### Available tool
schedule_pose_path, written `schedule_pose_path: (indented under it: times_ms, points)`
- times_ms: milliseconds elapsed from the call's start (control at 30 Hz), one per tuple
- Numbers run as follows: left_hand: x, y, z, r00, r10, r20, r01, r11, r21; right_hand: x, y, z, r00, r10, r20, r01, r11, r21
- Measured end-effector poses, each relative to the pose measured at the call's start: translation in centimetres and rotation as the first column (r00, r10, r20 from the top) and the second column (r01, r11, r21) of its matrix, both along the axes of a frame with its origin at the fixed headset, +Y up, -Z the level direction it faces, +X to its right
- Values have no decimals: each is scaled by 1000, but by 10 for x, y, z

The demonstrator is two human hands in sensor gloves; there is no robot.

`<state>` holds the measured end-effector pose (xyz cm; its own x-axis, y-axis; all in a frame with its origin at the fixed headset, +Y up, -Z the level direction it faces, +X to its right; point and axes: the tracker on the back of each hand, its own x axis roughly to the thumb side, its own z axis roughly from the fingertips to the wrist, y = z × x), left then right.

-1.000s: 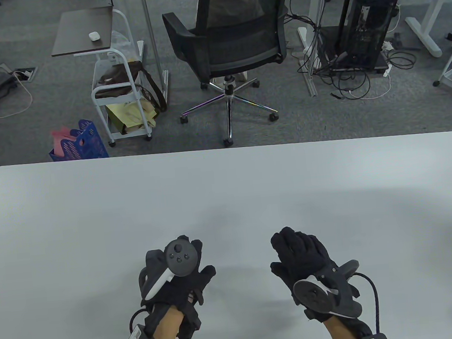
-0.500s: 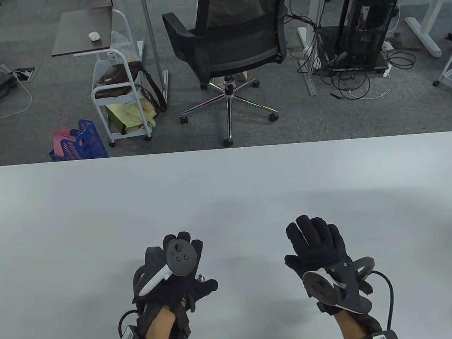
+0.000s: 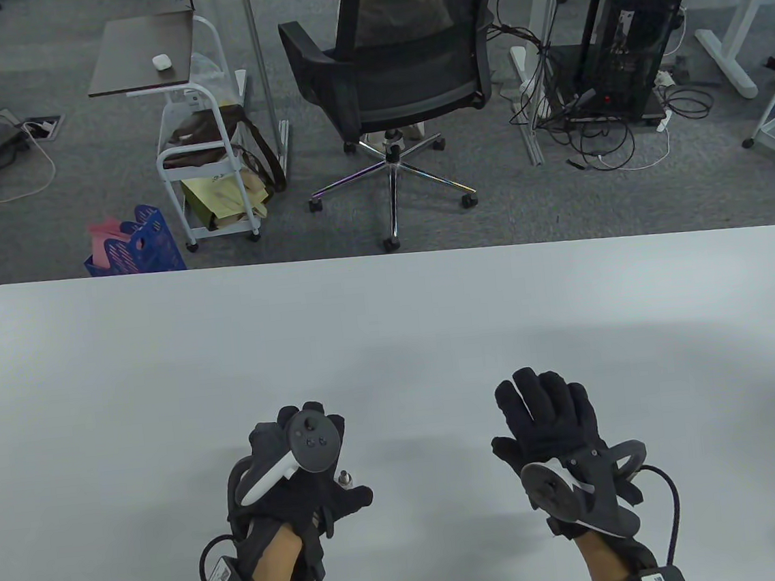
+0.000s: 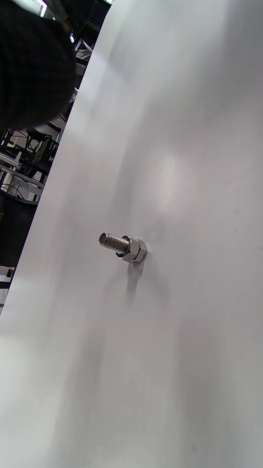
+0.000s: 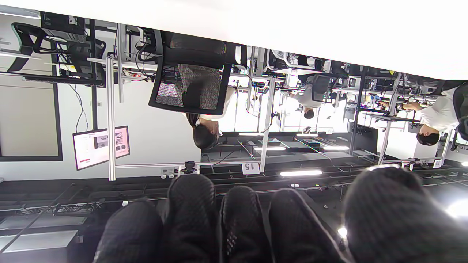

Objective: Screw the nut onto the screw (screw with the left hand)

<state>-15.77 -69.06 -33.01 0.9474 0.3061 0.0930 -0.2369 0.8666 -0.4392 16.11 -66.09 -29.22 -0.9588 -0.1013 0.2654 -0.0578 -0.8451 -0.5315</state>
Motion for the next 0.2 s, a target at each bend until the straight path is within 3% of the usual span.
schedule_pose_path:
  times_ms: [200]
  points:
    - [1,0,0,1000,-6,4,6,1000,4,-3,0,1,1000,25,-3,-25,1000,6]
